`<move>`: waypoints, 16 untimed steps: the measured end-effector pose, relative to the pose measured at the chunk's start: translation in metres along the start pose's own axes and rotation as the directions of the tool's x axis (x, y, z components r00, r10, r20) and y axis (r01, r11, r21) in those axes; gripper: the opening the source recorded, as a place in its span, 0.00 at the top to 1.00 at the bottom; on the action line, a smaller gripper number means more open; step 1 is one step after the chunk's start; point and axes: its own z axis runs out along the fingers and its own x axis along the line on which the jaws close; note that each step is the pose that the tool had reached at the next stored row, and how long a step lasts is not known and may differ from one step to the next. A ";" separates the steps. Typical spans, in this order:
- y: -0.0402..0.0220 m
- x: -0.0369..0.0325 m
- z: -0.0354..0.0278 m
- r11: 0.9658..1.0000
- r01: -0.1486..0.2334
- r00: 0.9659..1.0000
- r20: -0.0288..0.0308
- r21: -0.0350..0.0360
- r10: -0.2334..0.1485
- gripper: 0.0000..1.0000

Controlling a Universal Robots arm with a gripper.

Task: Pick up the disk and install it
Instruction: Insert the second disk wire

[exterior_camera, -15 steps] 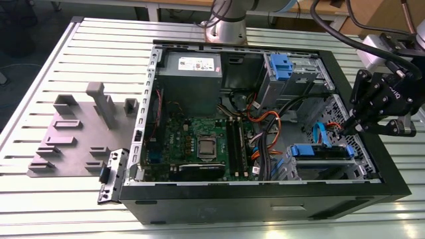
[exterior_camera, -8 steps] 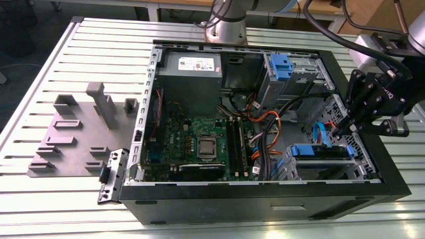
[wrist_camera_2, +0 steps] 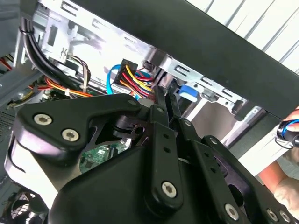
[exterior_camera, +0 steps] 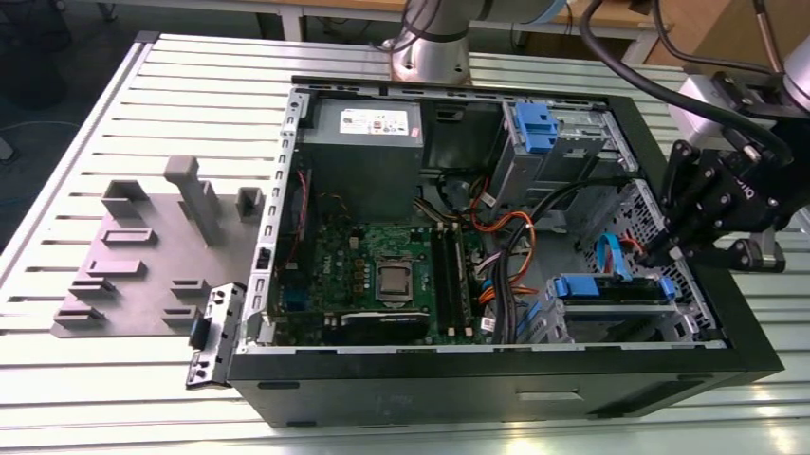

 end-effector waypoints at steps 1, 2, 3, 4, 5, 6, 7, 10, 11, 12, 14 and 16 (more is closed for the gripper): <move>0.0001 0.0013 0.0001 1.000 0.000 1.000 0.000 0.000 0.000 0.84; 0.0003 0.0025 0.0002 1.000 0.000 1.000 0.000 0.000 0.000 0.84; 0.0005 0.0038 0.0003 1.000 0.000 1.000 0.000 0.000 0.000 0.84; 0.0008 0.0051 0.0004 1.000 0.000 1.000 0.000 0.000 0.000 0.84; 0.0009 0.0062 0.0004 1.000 0.000 1.000 0.000 0.000 0.000 0.84; 0.0010 0.0073 0.0004 1.000 0.000 1.000 0.000 0.000 0.000 0.84; 0.0011 0.0087 0.0005 1.000 0.000 1.000 0.000 0.000 0.000 0.84; 0.0015 0.0123 0.0013 1.000 0.000 1.000 0.000 0.000 0.000 0.84; 0.0018 0.0131 0.0020 1.000 0.000 1.000 0.000 0.000 0.000 0.84; 0.0021 0.0136 0.0028 1.000 0.000 1.000 0.000 0.000 0.000 0.84; 0.0023 0.0143 0.0038 1.000 0.000 1.000 0.000 0.000 0.000 0.84; 0.0023 0.0150 0.0050 1.000 0.000 1.000 0.000 0.000 0.000 0.84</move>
